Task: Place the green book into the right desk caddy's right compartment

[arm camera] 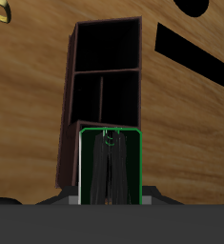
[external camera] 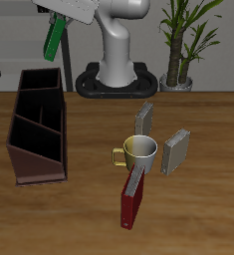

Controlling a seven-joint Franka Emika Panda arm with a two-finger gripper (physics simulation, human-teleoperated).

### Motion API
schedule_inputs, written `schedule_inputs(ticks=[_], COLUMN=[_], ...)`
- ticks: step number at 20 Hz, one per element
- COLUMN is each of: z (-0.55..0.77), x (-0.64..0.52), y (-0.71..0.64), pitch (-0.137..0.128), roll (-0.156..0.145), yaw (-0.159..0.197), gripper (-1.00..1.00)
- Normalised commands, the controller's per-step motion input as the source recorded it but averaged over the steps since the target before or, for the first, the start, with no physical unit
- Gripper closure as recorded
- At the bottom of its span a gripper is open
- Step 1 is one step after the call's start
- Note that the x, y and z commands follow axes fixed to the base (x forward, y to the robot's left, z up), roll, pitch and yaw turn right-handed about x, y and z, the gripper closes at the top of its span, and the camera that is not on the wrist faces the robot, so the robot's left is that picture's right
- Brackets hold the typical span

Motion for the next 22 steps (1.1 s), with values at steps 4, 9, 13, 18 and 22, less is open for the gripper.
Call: schedule_inputs(ticks=[4,9,13,18,22], z=[-0.05,-0.04,-0.05,-0.08,-0.10], x=[0.04,0.04,0.03,0.09,0.07], y=[-0.04,0.03,-0.02,-0.02,-0.08], pitch=[0.009,0.010,0.007,0.023,0.027], roll=[-0.010,0.000,0.000,-0.014,-0.021], yaw=[-0.030,-0.022,-0.042,-0.033,-0.054], gripper=[1.00,1.00,1.00,1.00,1.00])
